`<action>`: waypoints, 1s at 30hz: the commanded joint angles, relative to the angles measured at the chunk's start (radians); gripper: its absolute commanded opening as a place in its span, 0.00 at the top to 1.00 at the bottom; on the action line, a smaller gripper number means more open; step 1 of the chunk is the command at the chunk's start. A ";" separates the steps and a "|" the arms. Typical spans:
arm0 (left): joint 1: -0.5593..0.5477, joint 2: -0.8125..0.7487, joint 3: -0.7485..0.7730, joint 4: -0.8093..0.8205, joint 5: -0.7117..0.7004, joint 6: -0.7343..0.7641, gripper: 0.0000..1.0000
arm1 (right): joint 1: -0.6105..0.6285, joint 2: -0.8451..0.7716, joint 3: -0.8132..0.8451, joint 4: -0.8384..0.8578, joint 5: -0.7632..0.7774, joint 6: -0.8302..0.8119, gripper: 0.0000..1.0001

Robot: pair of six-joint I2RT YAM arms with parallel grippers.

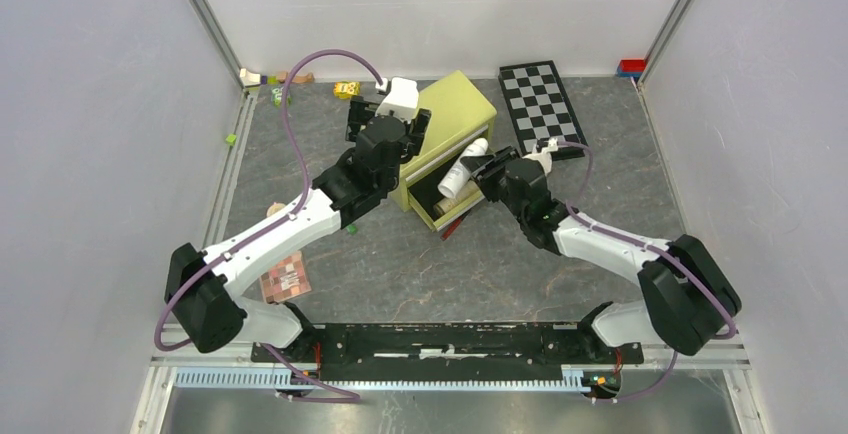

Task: Organize the makeup
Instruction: Place the makeup in the drawer.

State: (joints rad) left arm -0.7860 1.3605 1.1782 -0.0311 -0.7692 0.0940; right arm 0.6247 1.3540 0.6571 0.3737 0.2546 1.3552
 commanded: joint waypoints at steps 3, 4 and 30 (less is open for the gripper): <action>0.005 -0.059 -0.017 0.123 -0.051 0.068 0.00 | 0.018 0.076 0.111 -0.012 0.079 0.070 0.65; 0.006 -0.060 -0.017 0.123 -0.050 0.069 0.00 | 0.021 0.091 0.121 -0.013 0.081 0.072 0.65; 0.008 0.008 0.010 0.055 -0.028 0.038 0.00 | 0.040 0.149 0.165 -0.018 0.048 -0.050 0.38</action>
State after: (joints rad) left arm -0.7845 1.3468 1.1549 0.0349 -0.7876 0.1429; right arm 0.6674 1.5524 0.8001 0.3176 0.2871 1.3808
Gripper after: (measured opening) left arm 0.996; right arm 0.628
